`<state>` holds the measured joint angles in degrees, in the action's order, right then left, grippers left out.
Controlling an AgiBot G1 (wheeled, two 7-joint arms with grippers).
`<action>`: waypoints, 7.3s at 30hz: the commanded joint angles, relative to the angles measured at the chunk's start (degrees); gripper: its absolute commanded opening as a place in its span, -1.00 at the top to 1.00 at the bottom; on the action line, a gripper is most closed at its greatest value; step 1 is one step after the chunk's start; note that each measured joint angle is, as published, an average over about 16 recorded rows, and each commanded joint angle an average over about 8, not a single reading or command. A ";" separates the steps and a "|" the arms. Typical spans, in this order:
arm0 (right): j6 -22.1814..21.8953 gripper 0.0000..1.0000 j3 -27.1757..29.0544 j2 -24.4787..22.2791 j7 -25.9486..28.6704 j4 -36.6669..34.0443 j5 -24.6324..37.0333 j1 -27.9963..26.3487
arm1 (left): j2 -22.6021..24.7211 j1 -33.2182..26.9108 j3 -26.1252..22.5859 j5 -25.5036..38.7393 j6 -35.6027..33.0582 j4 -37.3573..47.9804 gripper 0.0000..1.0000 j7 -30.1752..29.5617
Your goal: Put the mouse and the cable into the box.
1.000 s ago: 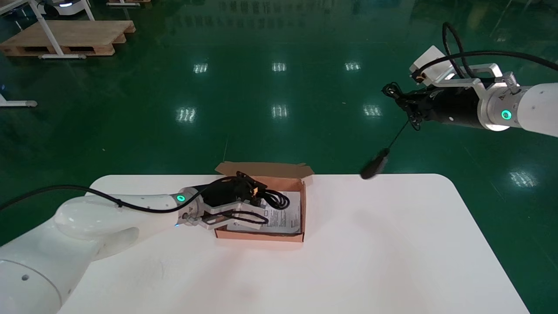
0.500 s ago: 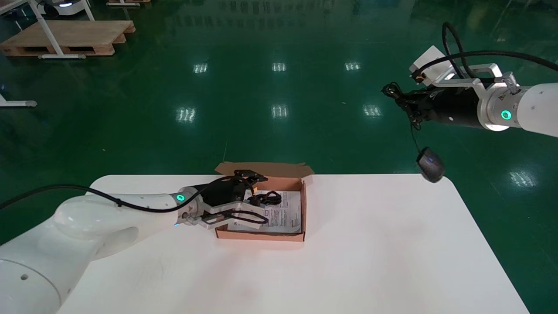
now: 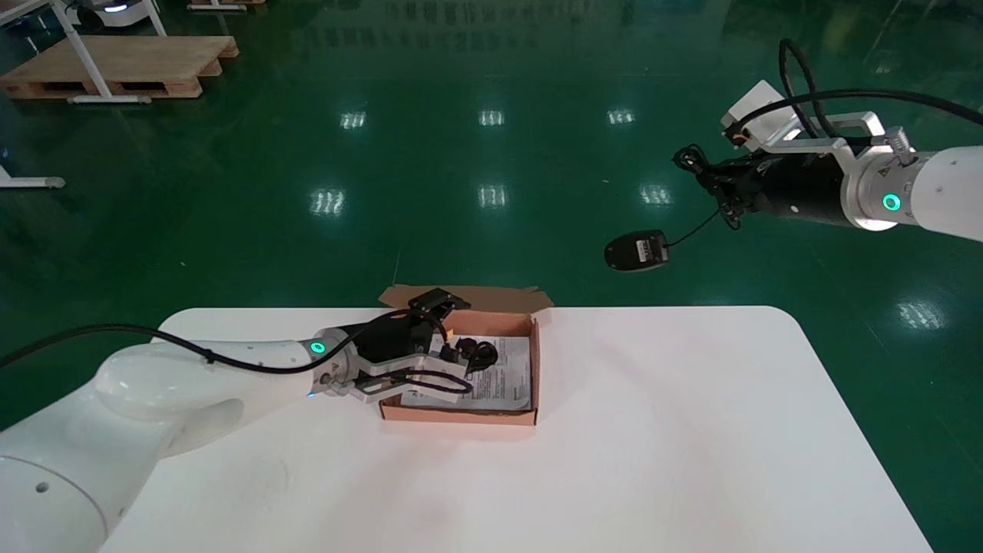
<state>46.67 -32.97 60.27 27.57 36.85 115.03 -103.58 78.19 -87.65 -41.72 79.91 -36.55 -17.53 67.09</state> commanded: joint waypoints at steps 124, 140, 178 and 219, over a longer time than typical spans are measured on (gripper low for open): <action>15.37 1.00 -9.24 14.80 -3.39 25.99 -6.37 11.82 | -22.74 2.57 -9.65 15.55 20.53 -22.38 -1.00 -47.32; -0.60 1.00 -11.70 17.11 7.02 23.42 7.18 14.46 | -23.60 2.55 -11.08 22.00 20.57 -24.80 -1.00 -55.44; -7.13 -1.00 -19.79 17.21 17.60 22.69 15.20 15.32 | -24.11 2.73 -11.29 26.55 20.17 -26.44 -1.00 -60.62; 20.79 -1.00 2.47 -8.46 -3.24 31.17 -38.27 31.46 | -35.75 17.00 11.31 -12.92 -22.16 -44.52 -1.00 -71.12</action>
<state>67.44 -30.52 51.82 24.35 68.02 76.79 -72.12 42.45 -70.66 -30.43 67.01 -58.69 -62.04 -4.03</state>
